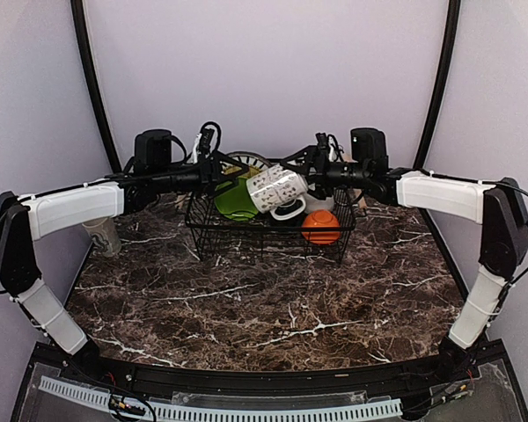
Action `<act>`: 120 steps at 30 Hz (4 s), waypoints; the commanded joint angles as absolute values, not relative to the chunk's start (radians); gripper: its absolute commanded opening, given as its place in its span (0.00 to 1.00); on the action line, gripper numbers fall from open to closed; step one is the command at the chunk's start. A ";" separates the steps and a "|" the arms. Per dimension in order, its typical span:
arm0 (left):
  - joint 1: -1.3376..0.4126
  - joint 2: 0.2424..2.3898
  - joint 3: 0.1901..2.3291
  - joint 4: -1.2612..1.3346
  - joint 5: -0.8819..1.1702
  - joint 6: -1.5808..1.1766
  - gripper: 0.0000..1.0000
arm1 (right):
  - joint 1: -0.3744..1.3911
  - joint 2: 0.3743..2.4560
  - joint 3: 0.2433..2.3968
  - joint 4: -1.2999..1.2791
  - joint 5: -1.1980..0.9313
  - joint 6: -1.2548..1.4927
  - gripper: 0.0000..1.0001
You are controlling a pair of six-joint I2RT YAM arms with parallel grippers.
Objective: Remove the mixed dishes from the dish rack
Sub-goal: Pass from the right arm to the left, then place the cup at the corner of the board.
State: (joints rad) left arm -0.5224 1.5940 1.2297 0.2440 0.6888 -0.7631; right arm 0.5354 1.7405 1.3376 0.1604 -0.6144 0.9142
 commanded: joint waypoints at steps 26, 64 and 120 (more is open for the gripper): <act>-0.603 1.711 1.209 0.668 0.778 -1.012 0.62 | 0.550 1.735 1.291 0.681 -0.715 1.208 0.00; -0.627 1.683 1.248 0.782 0.787 -1.057 0.01 | 0.508 1.811 1.231 0.798 -0.809 1.253 0.98; -0.436 1.044 1.094 -1.125 -0.344 -0.868 0.01 | 0.570 1.695 1.470 -0.242 -0.270 0.376 0.99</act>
State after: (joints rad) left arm -0.5018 1.1152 1.1641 -1.1137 -0.3592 -0.6701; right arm 0.5579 1.6760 1.4345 -0.2409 -0.2726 0.3935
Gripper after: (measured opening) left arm 0.144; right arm 0.986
